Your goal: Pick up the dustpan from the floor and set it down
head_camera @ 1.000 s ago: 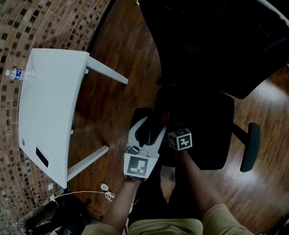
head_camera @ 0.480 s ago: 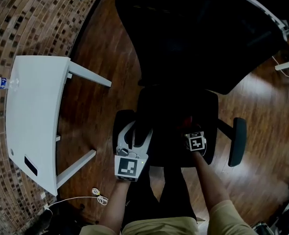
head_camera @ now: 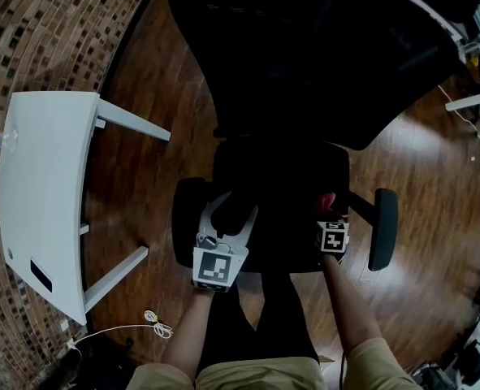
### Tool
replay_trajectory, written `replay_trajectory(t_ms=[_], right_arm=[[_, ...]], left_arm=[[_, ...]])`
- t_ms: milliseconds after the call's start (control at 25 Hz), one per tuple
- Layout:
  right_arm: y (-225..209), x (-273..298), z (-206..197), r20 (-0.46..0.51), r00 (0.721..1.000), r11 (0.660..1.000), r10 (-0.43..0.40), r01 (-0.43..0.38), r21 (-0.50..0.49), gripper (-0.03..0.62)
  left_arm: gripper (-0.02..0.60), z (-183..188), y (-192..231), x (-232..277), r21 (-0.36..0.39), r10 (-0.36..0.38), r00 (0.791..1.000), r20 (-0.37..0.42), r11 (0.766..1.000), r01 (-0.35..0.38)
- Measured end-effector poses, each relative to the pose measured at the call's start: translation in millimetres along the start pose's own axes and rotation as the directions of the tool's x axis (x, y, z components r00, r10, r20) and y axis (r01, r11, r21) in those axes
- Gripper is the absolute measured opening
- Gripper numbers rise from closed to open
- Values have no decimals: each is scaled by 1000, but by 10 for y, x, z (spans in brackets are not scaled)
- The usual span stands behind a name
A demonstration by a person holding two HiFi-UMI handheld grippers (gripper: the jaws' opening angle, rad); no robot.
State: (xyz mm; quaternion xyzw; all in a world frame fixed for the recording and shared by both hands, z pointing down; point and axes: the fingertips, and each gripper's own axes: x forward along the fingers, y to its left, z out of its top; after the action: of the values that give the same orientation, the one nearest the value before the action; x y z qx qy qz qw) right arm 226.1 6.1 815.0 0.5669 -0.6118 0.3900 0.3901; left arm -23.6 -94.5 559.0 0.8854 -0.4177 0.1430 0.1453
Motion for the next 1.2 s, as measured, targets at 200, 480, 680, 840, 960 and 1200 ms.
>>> replay_trajectory(t_ms=[200, 480, 680, 840, 960, 1200], right_arm=[[1781, 15, 198, 108, 920, 925, 377, -370, -80, 86], [3548, -43, 180, 28, 759, 754, 650, -640, -148, 87], [3112, 129, 73, 28, 808, 807, 588, -585, -84, 86], [2038, 205, -103, -9, 908, 908, 419, -419, -25, 86], [1099, 133, -336, -49, 961, 962, 272, -272, 13, 87], [-58, -136, -519, -42, 997, 997, 71, -70, 13, 86]], left_arm=[[179, 84, 269, -383, 29, 77, 997, -3, 997, -77], [178, 80, 573, -829, 64, 164, 986, -12, 985, -163], [178, 28, 503, -909, 48, 176, 984, -13, 983, -175], [178, 59, 276, -685, 37, 145, 989, 7, 989, -145], [178, 112, 42, -452, 9, 108, 994, 30, 994, -108], [178, 231, -399, 0, -16, 15, 995, 98, 1000, -14]])
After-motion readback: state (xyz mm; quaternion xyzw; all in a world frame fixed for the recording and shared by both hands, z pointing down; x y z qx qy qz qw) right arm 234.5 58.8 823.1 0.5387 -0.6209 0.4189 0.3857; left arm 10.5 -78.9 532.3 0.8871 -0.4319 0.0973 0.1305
